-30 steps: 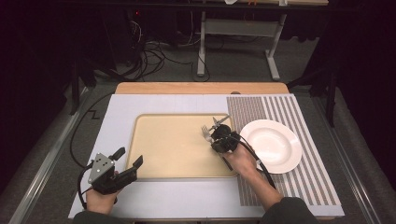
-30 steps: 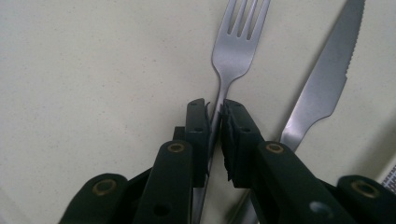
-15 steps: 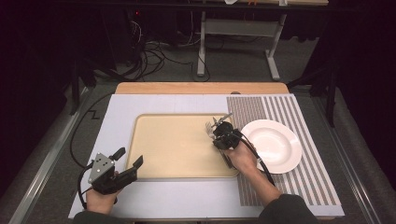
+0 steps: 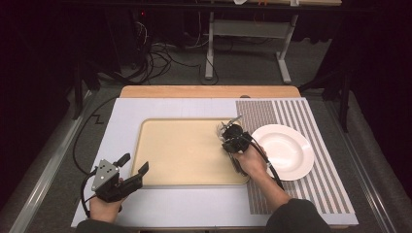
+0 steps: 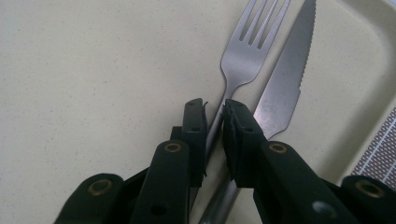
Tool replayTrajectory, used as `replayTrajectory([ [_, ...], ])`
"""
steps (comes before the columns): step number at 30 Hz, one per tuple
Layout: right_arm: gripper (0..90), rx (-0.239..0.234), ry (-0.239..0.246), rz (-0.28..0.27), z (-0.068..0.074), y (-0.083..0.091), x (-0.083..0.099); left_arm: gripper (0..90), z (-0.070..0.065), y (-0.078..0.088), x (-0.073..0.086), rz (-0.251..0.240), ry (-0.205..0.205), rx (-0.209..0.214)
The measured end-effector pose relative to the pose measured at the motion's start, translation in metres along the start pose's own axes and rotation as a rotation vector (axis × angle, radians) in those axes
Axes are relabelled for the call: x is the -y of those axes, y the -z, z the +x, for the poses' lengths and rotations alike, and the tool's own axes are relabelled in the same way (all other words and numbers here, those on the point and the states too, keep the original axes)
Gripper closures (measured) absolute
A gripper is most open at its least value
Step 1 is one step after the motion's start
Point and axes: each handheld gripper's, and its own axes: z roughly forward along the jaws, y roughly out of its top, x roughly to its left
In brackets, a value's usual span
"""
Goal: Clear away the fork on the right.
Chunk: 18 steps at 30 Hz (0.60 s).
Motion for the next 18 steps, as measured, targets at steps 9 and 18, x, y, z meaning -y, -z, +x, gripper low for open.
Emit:
replayTrajectory([
  [9, 72.8, -0.025, -0.024, -0.018, -0.003, 0.0, 0.002, 29.4, 0.0, 0.0, 0.0, -0.004, 0.003, -0.003],
  [18, 68.0, -0.053, -0.028, -0.074, -0.004, 0.016, 0.008, 29.4, 0.0, 0.001, 0.0, -0.007, 0.005, -0.004],
])
